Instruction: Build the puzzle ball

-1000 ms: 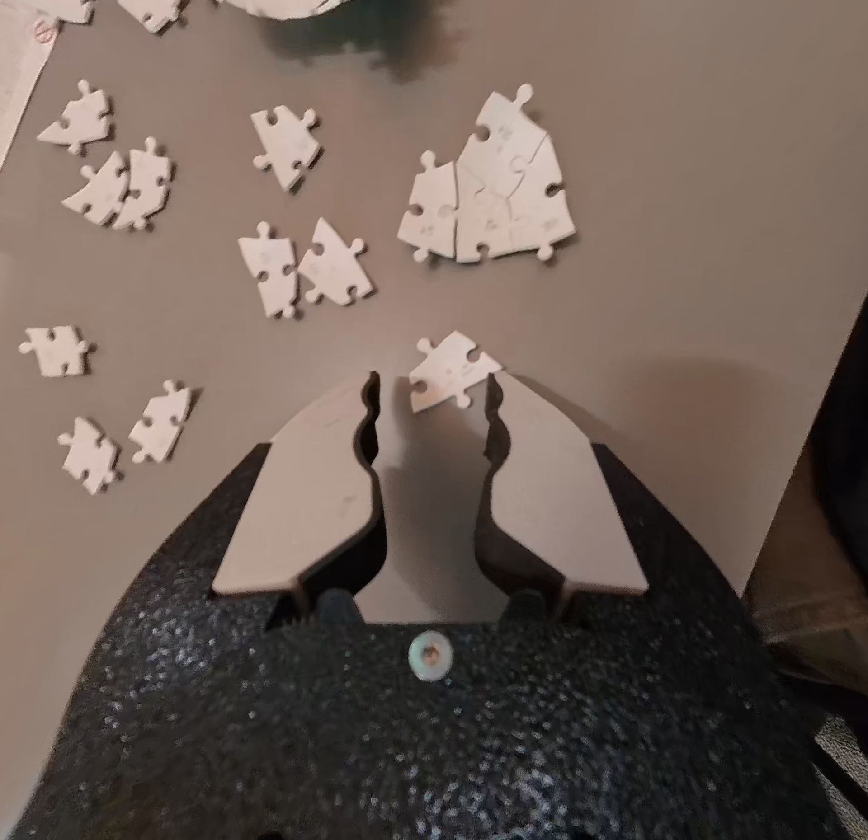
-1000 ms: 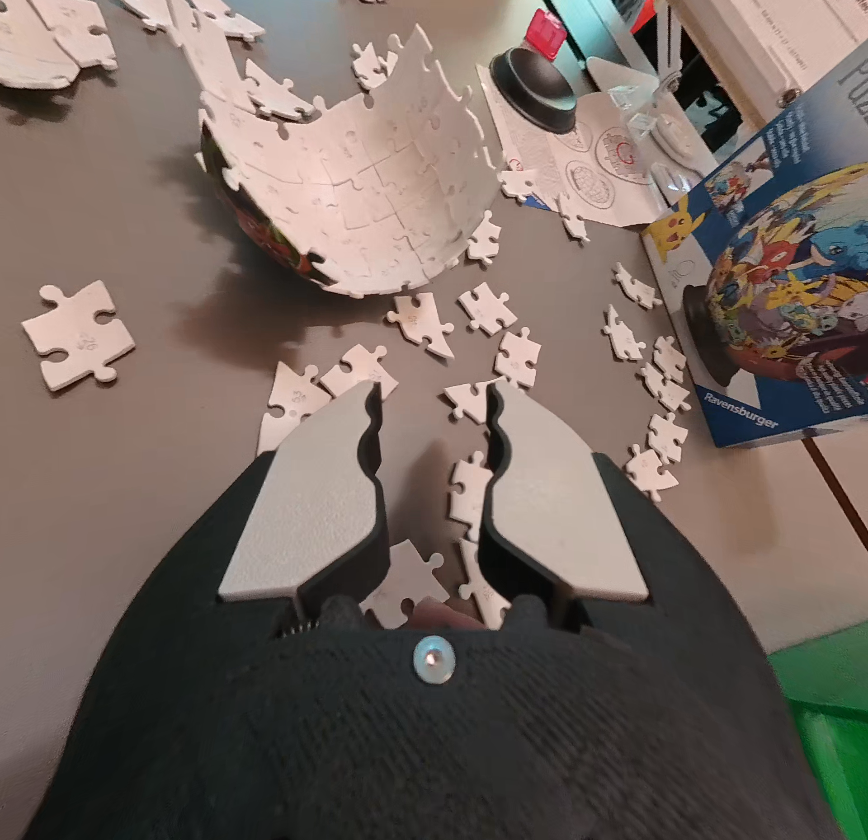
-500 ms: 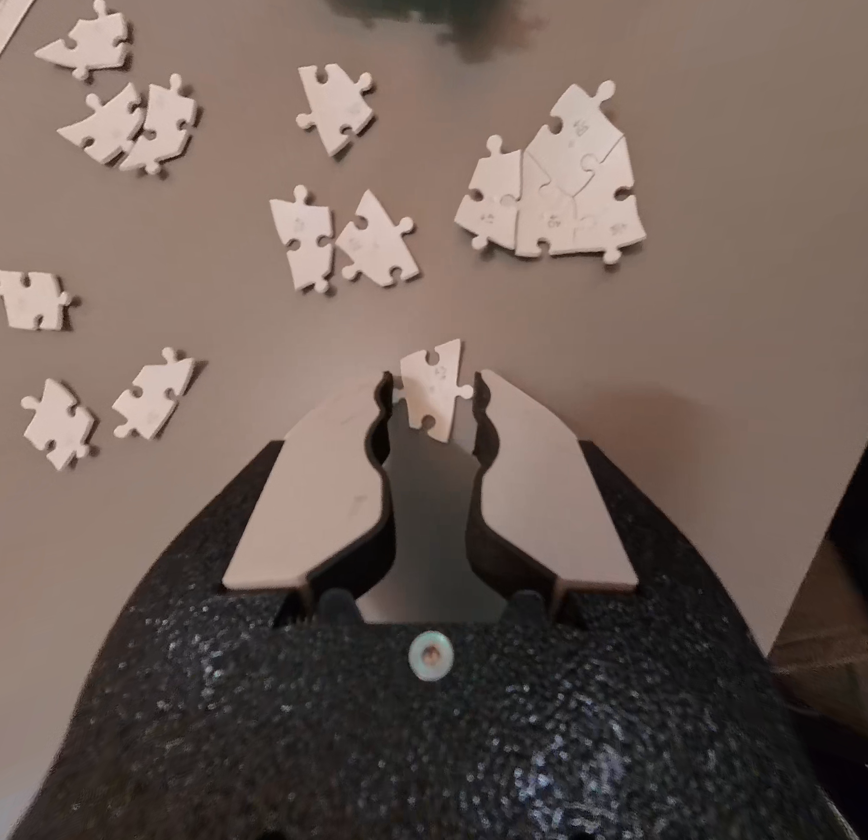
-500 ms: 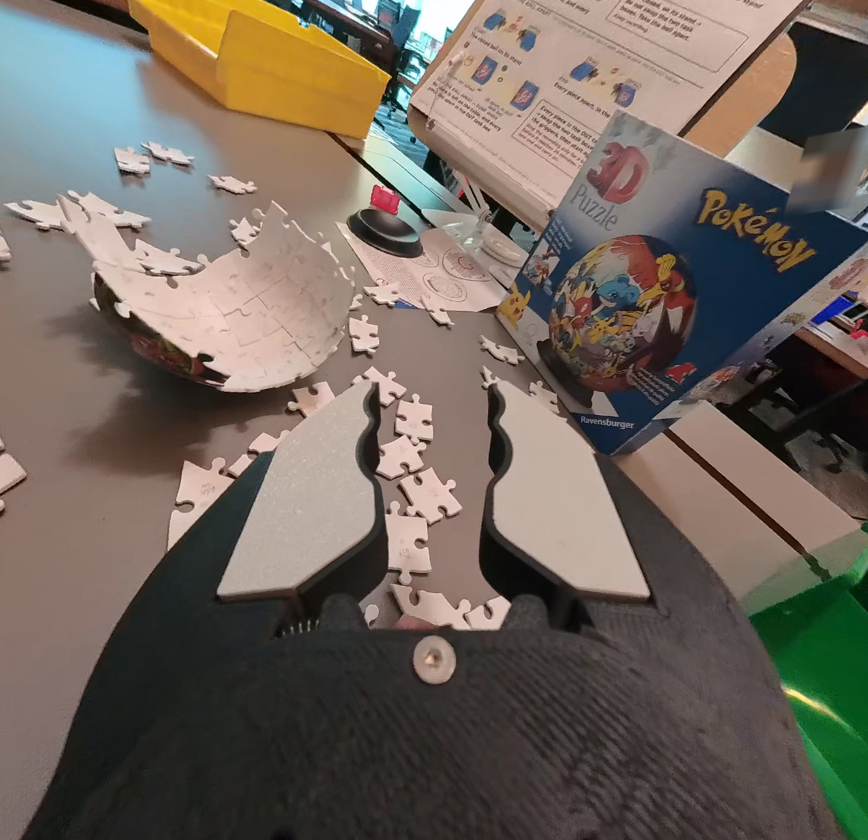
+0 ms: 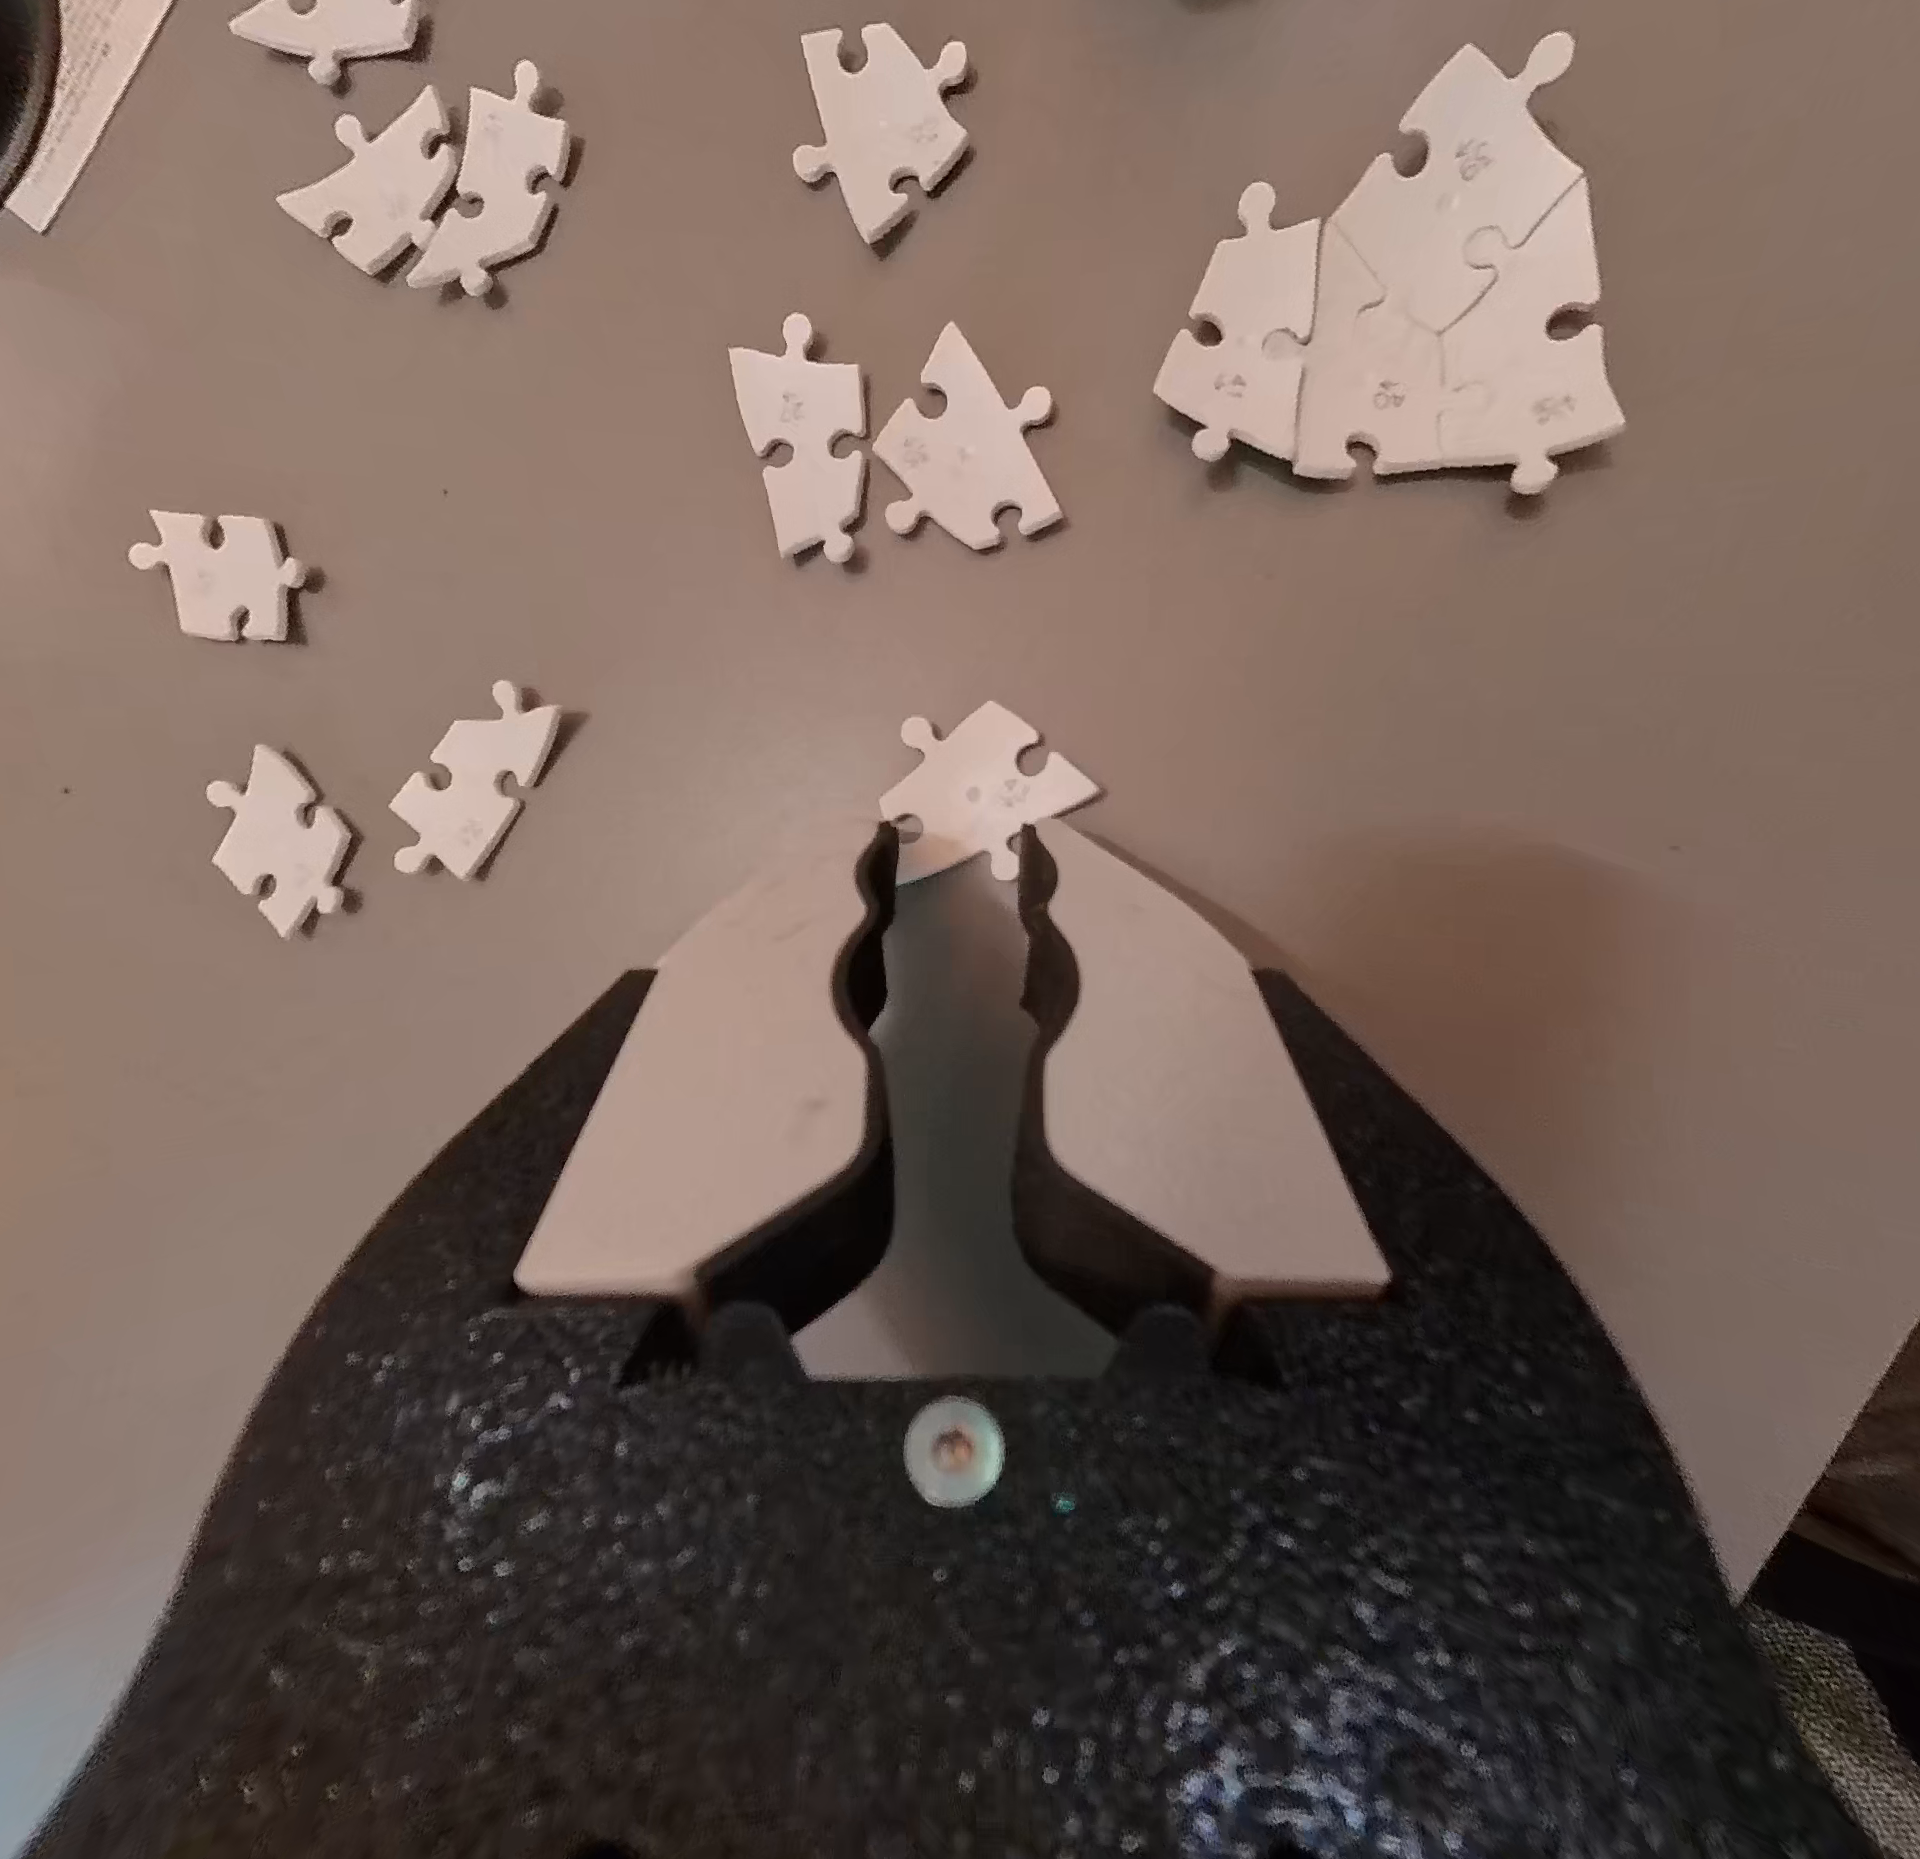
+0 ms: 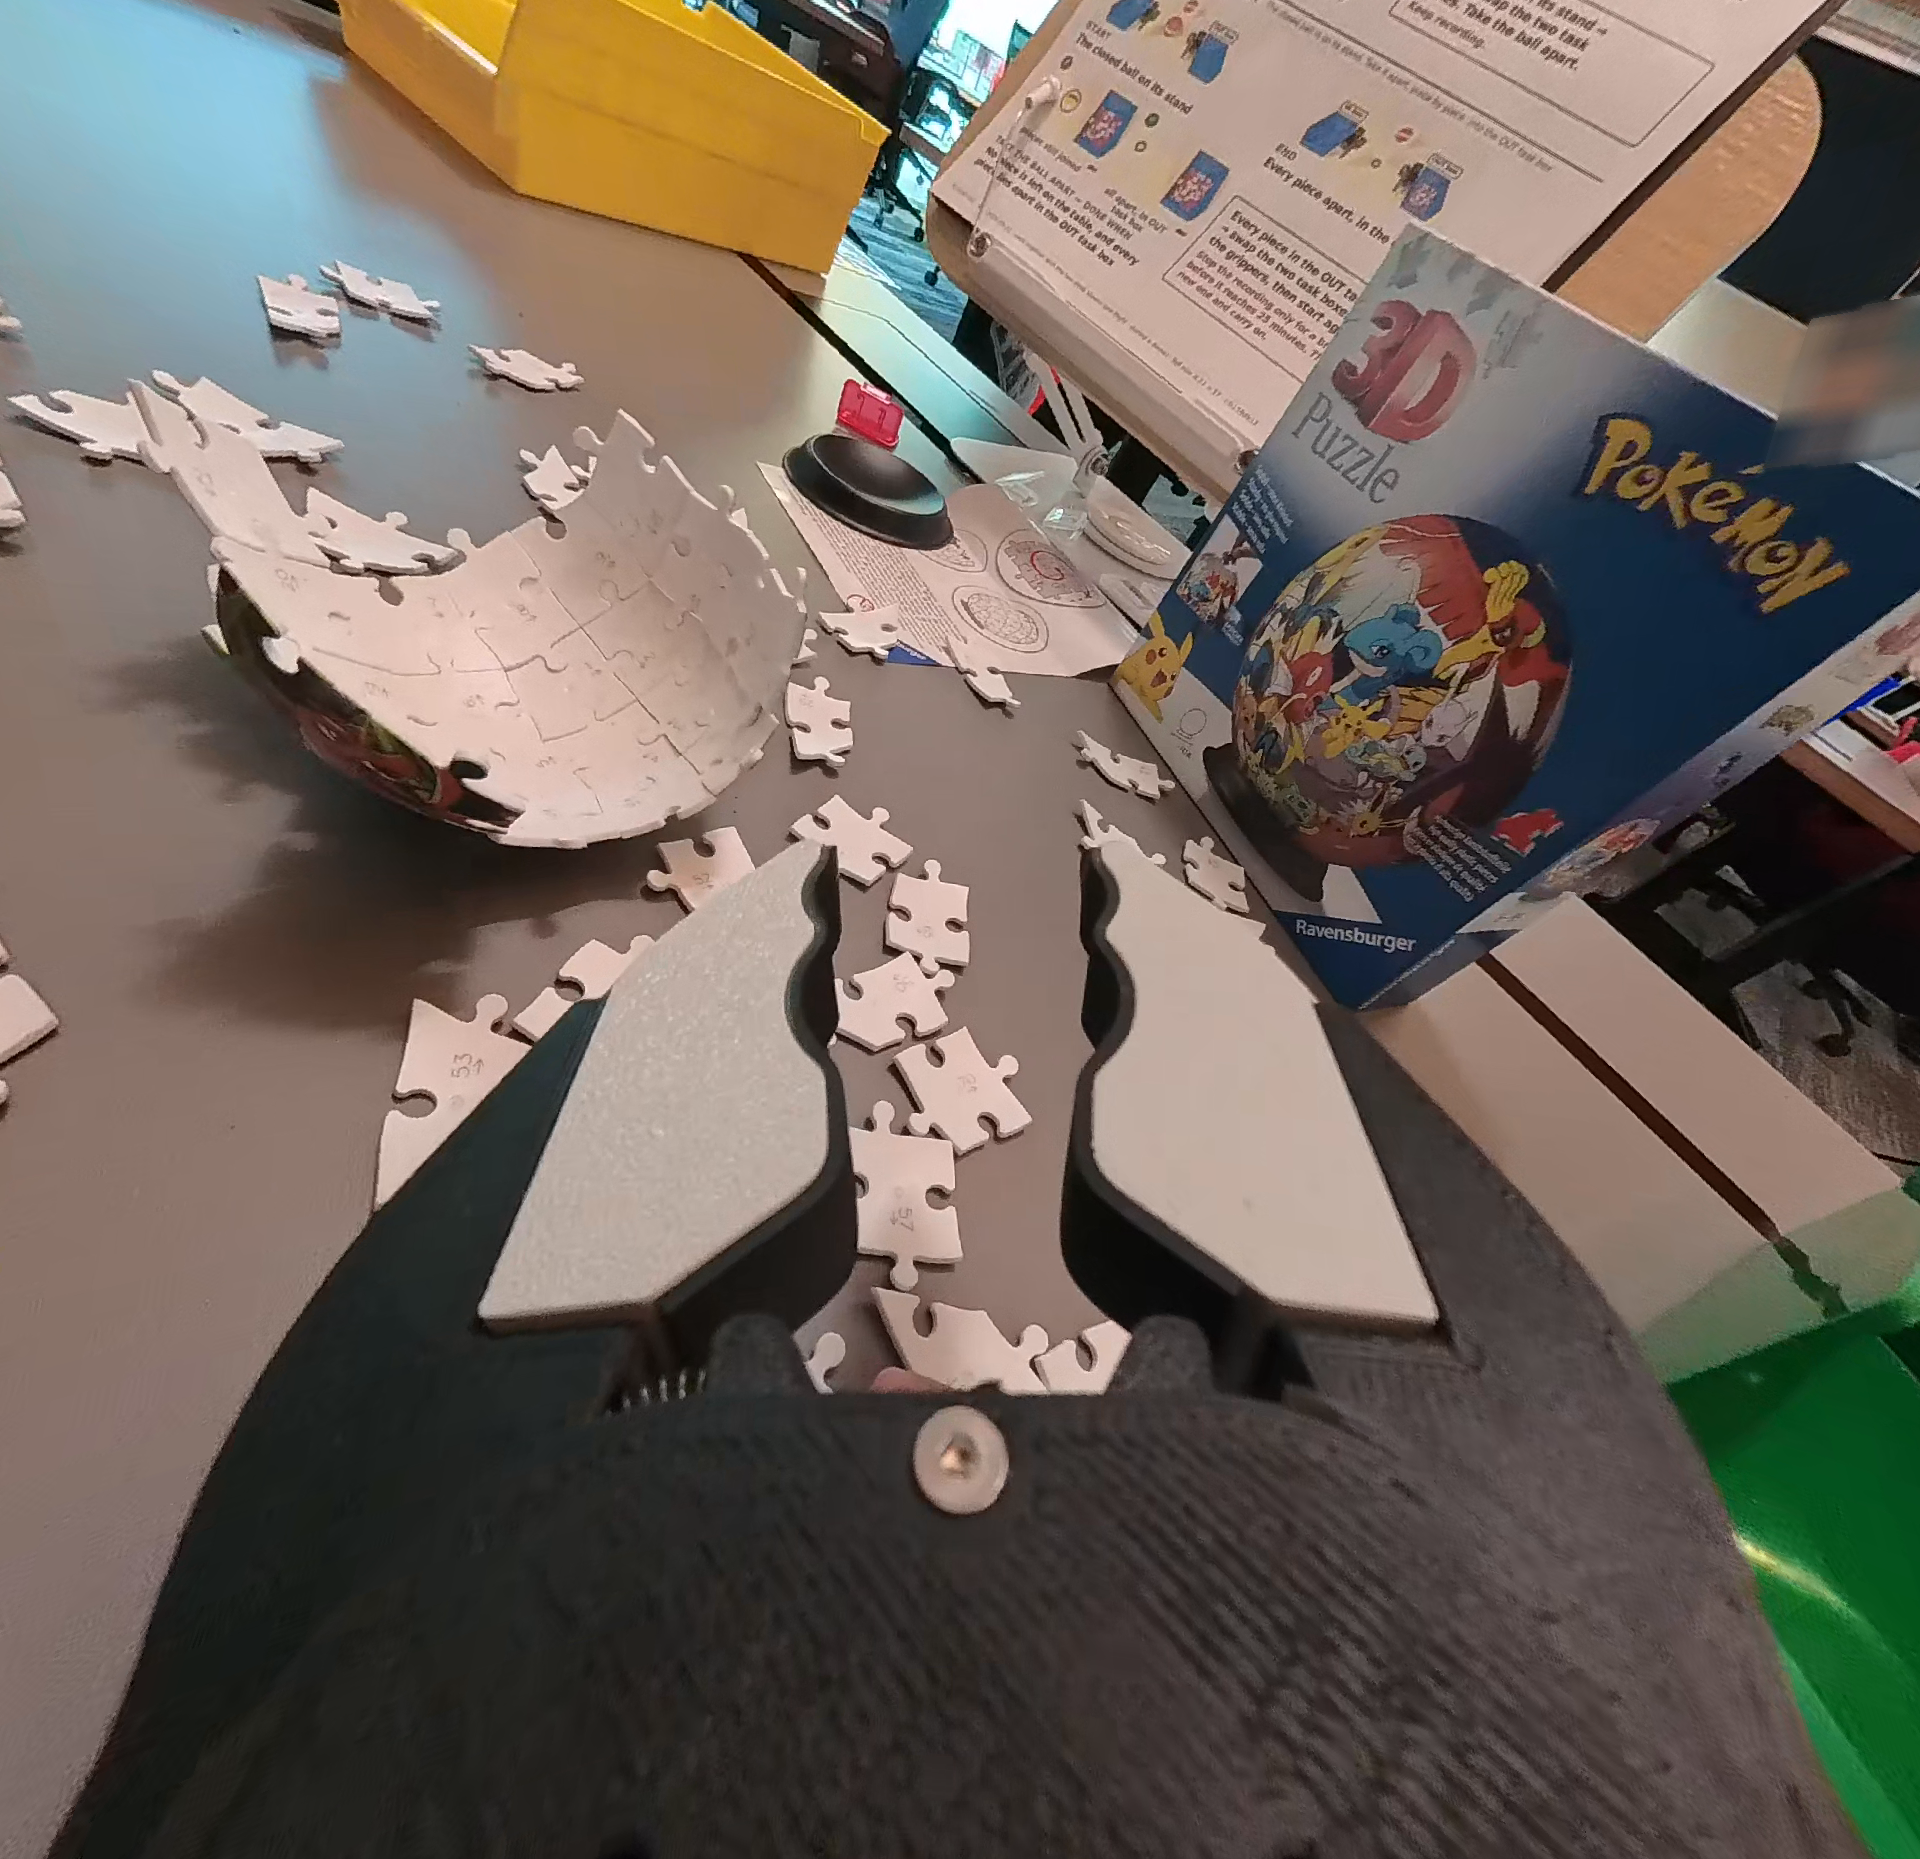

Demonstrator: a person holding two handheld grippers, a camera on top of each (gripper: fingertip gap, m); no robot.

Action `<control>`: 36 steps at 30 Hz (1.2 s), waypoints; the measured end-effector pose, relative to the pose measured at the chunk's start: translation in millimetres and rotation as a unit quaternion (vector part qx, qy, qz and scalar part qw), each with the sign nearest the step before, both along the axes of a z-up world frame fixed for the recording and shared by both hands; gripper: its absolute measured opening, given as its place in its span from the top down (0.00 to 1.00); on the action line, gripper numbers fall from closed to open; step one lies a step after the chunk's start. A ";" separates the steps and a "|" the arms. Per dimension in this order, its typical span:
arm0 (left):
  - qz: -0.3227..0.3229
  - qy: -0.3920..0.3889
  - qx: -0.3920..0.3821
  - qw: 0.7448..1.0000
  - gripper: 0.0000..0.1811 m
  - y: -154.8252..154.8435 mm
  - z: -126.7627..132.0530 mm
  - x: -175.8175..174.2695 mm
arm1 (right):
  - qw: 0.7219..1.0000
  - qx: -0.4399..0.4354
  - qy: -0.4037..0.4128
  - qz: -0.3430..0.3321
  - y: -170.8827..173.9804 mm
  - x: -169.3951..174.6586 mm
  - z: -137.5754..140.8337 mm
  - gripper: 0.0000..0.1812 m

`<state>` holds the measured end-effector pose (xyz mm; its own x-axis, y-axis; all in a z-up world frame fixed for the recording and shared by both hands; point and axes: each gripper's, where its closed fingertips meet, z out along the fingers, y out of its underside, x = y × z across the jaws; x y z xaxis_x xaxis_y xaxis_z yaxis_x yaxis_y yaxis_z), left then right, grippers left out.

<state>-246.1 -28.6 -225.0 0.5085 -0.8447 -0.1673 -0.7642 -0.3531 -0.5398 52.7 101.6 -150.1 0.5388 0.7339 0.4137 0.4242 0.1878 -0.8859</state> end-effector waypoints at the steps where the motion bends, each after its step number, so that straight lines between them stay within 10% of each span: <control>1: -0.001 0.002 0.001 1.000 0.88 -0.2 0.0 -0.1 | 1.000 0.000 -0.001 0.000 0.0 -0.1 -0.2 0.75; 20: 0.087 -0.149 0.090 0.981 0.86 49.0 72.1 24.5 | 1.000 0.001 0.018 0.003 -0.8 2.4 4.6 0.76; 36: 0.007 -0.164 -0.008 0.986 0.78 132.7 82.6 149.5 | 0.992 -0.004 0.122 0.018 -3.0 18.9 28.5 0.79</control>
<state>-96.7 104.1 -142.4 0.5451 -0.8381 0.0205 -0.5448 -0.3727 -0.7512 71.5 98.6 -121.6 0.5956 0.7574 0.2676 0.1890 0.1916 -0.9631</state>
